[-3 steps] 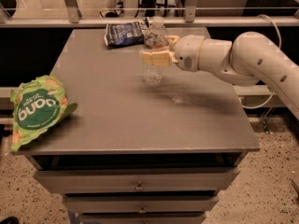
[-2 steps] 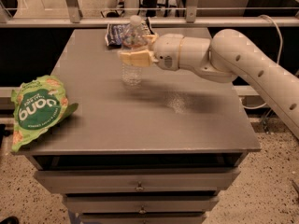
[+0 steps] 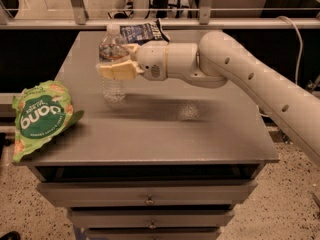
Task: Move water bottle near green rice chip bag
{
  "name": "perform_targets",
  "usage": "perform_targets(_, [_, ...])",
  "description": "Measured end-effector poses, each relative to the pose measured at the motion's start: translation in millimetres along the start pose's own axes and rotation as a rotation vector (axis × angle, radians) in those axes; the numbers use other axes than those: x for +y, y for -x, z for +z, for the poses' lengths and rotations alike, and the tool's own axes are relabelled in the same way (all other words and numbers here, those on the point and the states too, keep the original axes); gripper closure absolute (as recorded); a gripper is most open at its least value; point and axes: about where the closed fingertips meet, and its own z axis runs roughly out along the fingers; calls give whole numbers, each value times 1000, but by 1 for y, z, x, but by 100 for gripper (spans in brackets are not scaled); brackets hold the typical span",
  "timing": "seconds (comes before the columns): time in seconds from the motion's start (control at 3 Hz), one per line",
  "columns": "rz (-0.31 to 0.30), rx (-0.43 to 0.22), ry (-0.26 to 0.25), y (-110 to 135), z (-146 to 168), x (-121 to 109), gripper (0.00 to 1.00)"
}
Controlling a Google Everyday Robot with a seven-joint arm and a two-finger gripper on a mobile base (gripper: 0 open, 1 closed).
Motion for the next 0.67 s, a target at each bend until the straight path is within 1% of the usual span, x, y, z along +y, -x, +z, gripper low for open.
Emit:
perform_targets(0.33, [6, 14, 60, -11, 20, 17, 100])
perform_targets(0.67, [-17, 32, 136, -13, 42, 31, 99])
